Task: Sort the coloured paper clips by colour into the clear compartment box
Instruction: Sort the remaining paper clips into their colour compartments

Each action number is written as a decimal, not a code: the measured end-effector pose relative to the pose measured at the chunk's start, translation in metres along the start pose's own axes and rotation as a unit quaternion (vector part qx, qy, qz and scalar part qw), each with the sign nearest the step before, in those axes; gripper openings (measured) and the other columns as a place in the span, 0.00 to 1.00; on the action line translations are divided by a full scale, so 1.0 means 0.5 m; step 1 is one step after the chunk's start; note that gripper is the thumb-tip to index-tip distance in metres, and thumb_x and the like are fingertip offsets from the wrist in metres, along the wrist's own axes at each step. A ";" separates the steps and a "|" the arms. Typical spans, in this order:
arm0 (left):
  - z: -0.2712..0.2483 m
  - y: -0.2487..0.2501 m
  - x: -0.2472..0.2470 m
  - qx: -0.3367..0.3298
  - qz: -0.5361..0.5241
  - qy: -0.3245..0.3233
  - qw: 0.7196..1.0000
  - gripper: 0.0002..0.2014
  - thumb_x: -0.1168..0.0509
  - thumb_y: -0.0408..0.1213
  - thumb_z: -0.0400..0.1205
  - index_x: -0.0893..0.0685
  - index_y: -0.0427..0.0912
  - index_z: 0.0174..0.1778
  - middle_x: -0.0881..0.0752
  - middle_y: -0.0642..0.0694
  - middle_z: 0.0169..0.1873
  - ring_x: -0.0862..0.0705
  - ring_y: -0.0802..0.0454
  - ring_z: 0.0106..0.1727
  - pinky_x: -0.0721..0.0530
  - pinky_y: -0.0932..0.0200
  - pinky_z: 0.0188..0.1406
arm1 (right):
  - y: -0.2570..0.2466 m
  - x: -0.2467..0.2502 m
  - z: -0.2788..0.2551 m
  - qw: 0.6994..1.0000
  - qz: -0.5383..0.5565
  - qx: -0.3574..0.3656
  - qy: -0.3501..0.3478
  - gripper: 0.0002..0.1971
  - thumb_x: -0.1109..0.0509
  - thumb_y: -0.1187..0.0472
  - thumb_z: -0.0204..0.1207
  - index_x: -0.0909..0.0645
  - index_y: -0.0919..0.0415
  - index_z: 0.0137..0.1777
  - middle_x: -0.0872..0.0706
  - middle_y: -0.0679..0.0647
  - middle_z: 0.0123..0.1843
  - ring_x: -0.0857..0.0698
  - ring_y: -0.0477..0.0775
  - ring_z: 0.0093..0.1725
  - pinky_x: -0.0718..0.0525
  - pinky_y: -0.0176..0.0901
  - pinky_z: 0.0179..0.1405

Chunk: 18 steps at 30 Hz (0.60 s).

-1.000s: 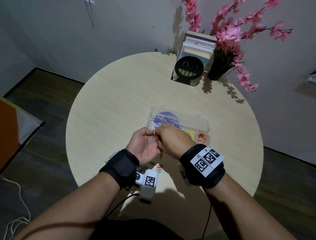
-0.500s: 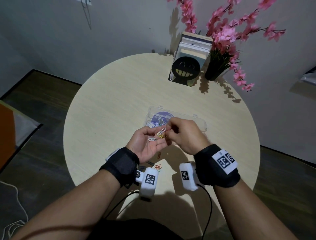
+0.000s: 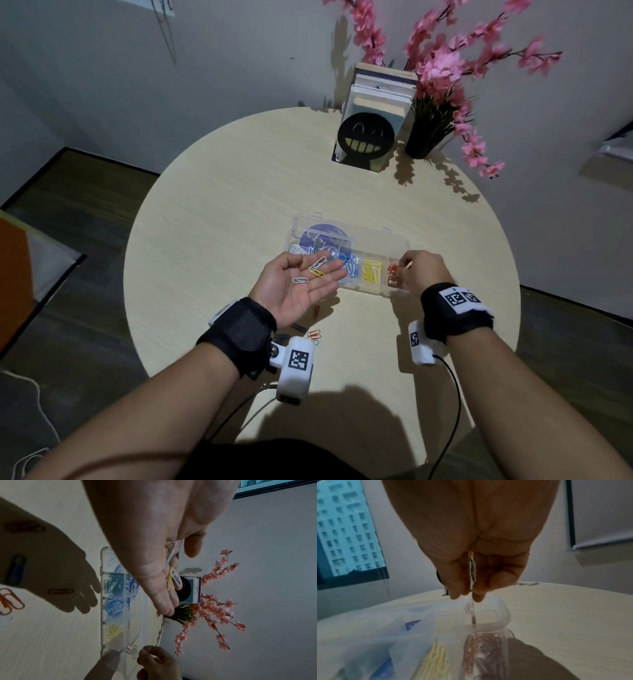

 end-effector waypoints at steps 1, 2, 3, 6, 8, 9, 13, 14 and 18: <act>0.001 -0.001 0.000 0.001 -0.002 0.000 1.000 0.22 0.49 0.37 0.81 0.23 0.31 0.67 0.19 0.28 0.65 0.19 0.31 0.66 0.20 0.42 0.64 | 0.001 -0.005 0.001 1.000 0.007 -0.003 -0.006 0.05 0.32 0.63 0.74 0.18 0.55 0.38 0.12 0.56 0.41 0.14 0.57 0.40 0.16 0.40 0.41; 0.002 -0.001 -0.001 0.002 -0.004 0.000 1.000 0.22 0.49 0.38 0.81 0.23 0.31 0.66 0.18 0.28 0.65 0.19 0.31 0.66 0.20 0.42 0.64 | -0.003 -0.007 -0.004 1.000 0.020 0.004 -0.012 0.04 0.32 0.62 0.73 0.18 0.55 0.39 0.11 0.54 0.39 0.12 0.57 0.40 0.14 0.44 0.43; 0.003 -0.002 0.000 0.003 -0.008 -0.001 1.000 0.22 0.49 0.38 0.81 0.22 0.31 0.66 0.18 0.28 0.65 0.19 0.32 0.66 0.20 0.42 0.64 | -0.014 -0.007 -0.013 0.999 0.028 0.027 -0.013 0.03 0.31 0.61 0.73 0.18 0.55 0.39 0.11 0.52 0.37 0.11 0.56 0.39 0.13 0.45 0.44; 0.008 -0.004 0.000 0.009 -0.001 0.005 1.000 0.22 0.49 0.39 0.82 0.22 0.30 0.66 0.18 0.28 0.64 0.18 0.33 0.65 0.19 0.42 0.63 | -0.078 0.001 -0.065 0.984 0.054 0.171 0.008 0.02 0.28 0.59 0.73 0.15 0.53 0.44 0.15 0.48 0.39 0.16 0.52 0.42 0.20 0.42 0.46; 0.010 -0.010 -0.001 0.013 0.011 0.011 1.000 0.22 0.51 0.40 0.83 0.21 0.30 0.64 0.15 0.29 0.59 0.14 0.34 0.59 0.18 0.43 0.60 | -0.128 0.002 -0.108 0.963 0.078 0.257 0.002 0.05 0.28 0.59 0.72 0.13 0.53 0.47 0.16 0.48 0.42 0.19 0.49 0.42 0.23 0.41 0.47; 0.010 -0.013 -0.001 0.014 0.021 0.017 1.000 0.22 0.51 0.41 0.84 0.19 0.30 0.61 0.13 0.30 0.55 0.12 0.35 0.54 0.17 0.43 0.59 | -0.146 -0.004 -0.121 0.956 0.072 0.285 -0.012 0.06 0.28 0.59 0.73 0.13 0.53 0.48 0.16 0.49 0.44 0.19 0.49 0.44 0.23 0.40 0.48; 0.006 -0.015 0.001 0.021 0.059 0.014 0.998 0.24 0.52 0.47 0.85 0.19 0.32 0.59 0.13 0.34 0.48 0.11 0.39 0.50 0.18 0.46 0.61 | -0.183 -0.032 -0.139 0.943 -0.033 0.328 -0.049 0.09 0.32 0.59 0.76 0.16 0.53 0.55 0.20 0.54 0.53 0.17 0.58 0.52 0.18 0.53 0.51; 0.005 -0.014 0.001 0.023 0.066 0.014 0.997 0.25 0.52 0.48 0.85 0.19 0.32 0.60 0.13 0.35 0.48 0.11 0.39 0.50 0.18 0.46 0.61 | -0.186 -0.035 -0.139 0.943 -0.041 0.328 -0.048 0.09 0.32 0.60 0.76 0.16 0.53 0.54 0.21 0.55 0.53 0.18 0.59 0.52 0.18 0.55 0.50; 0.000 -0.006 0.007 0.024 0.079 0.014 0.996 0.29 0.53 0.53 0.85 0.21 0.30 0.62 0.12 0.34 0.45 0.11 0.40 0.49 0.18 0.46 0.61 | -0.196 -0.042 -0.144 0.937 -0.078 0.339 -0.040 0.05 0.33 0.60 0.76 0.18 0.58 0.50 0.22 0.56 0.52 0.18 0.62 0.48 0.17 0.56 0.46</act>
Point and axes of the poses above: each hand's wrist, its own z-axis towards the middle knuckle, its own x-axis out of the back of the hand, y = z × x, the point moved 2 cm from there along z, towards the middle knuckle
